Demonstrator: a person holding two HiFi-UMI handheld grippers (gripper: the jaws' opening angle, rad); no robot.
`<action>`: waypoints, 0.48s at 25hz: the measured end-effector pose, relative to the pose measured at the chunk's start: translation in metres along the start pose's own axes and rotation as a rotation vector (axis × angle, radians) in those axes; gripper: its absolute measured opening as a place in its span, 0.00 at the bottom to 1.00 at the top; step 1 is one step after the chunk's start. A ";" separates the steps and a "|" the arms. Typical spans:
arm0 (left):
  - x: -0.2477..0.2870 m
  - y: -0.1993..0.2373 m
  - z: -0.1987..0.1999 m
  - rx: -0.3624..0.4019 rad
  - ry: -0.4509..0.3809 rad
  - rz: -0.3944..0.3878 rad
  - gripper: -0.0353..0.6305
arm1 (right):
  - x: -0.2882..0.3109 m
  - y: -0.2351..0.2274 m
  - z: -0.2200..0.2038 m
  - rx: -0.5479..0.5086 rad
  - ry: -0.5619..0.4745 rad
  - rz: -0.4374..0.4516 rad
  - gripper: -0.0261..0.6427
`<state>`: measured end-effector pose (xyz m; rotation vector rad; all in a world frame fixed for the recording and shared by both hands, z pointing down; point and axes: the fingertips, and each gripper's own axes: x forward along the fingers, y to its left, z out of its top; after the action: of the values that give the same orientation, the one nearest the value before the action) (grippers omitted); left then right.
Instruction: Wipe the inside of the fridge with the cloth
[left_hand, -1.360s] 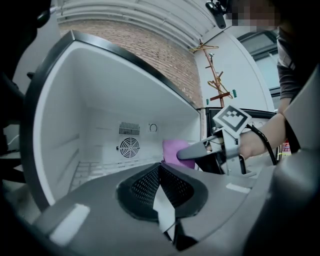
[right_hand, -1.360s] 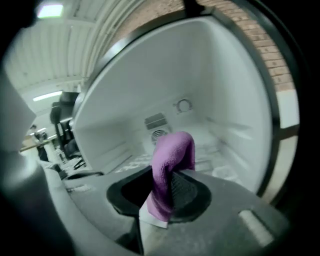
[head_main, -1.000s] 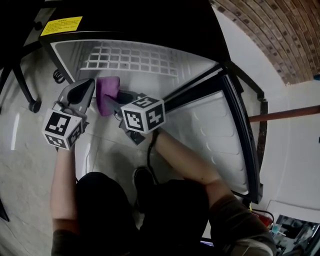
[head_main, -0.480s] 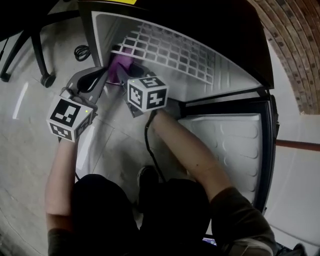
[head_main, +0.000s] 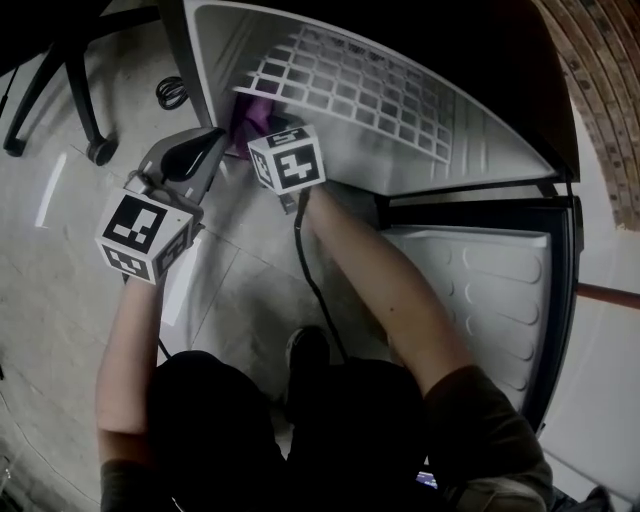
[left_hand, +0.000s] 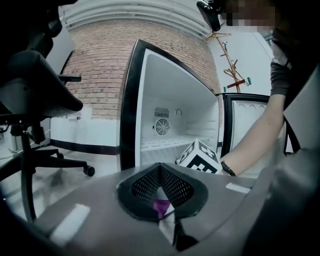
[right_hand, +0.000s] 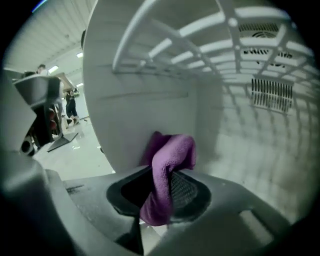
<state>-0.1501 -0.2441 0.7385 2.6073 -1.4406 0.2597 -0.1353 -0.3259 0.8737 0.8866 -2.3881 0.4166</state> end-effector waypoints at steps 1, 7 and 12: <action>0.002 -0.001 -0.001 0.007 0.003 -0.008 0.08 | 0.003 -0.007 -0.004 -0.010 0.026 -0.014 0.15; 0.011 -0.011 -0.010 -0.004 0.016 -0.042 0.08 | -0.009 -0.049 -0.026 0.001 0.075 -0.114 0.15; 0.034 -0.039 -0.012 -0.032 0.027 -0.112 0.08 | -0.052 -0.100 -0.059 0.085 0.127 -0.297 0.15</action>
<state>-0.1004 -0.2485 0.7558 2.6371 -1.2737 0.2543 -0.0129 -0.3463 0.8993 1.1958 -2.0949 0.4442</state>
